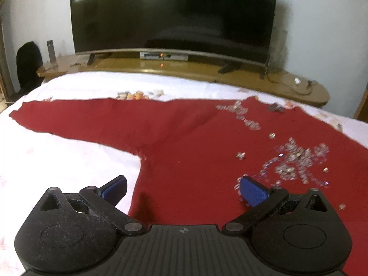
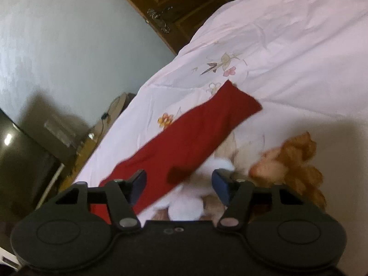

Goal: Fold small clothes
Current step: 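Reach the right tool to a sweater sleeve cuff and grasp it, then carry the sleeve across the sweater body with the right tool while the left tool pins the body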

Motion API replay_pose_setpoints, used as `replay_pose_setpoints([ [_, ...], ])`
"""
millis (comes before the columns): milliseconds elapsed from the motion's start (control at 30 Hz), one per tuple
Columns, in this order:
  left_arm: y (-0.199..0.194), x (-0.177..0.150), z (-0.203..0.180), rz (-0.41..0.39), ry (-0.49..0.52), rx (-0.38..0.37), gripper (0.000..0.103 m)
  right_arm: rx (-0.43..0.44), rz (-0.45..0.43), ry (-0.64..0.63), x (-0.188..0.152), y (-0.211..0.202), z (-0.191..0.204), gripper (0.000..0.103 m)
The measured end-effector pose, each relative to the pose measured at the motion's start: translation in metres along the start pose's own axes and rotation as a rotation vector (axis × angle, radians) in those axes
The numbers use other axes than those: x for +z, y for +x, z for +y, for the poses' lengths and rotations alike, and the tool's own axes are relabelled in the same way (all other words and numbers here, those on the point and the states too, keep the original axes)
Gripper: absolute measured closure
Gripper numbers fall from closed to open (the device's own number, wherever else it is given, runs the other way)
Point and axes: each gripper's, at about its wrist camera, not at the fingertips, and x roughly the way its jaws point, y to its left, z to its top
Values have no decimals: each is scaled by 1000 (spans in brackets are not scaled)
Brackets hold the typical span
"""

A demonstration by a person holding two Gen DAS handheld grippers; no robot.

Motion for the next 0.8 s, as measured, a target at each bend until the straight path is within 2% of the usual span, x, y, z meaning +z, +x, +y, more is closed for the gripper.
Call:
replay_pose_setpoints([
  [67, 5, -2, 1, 15, 4, 2, 0, 7, -7, 23, 6, 9, -6, 60],
  [200, 9, -6, 5, 38, 7, 15, 0, 23, -15, 73, 14, 22, -17, 76],
  [267, 10, -8, 8, 50, 4, 16, 0, 17, -13, 79, 17, 29, -20, 93],
  [300, 11, -8, 9, 52, 6, 14, 0, 5, -9, 70, 19, 31, -20, 95],
  [567, 18, -13, 20, 82, 29, 54, 0, -31, -81, -42, 26, 18, -2, 96],
  [800, 24, -16, 24, 85, 21, 14, 0, 13, -117, -239, 22, 2, 58, 96],
])
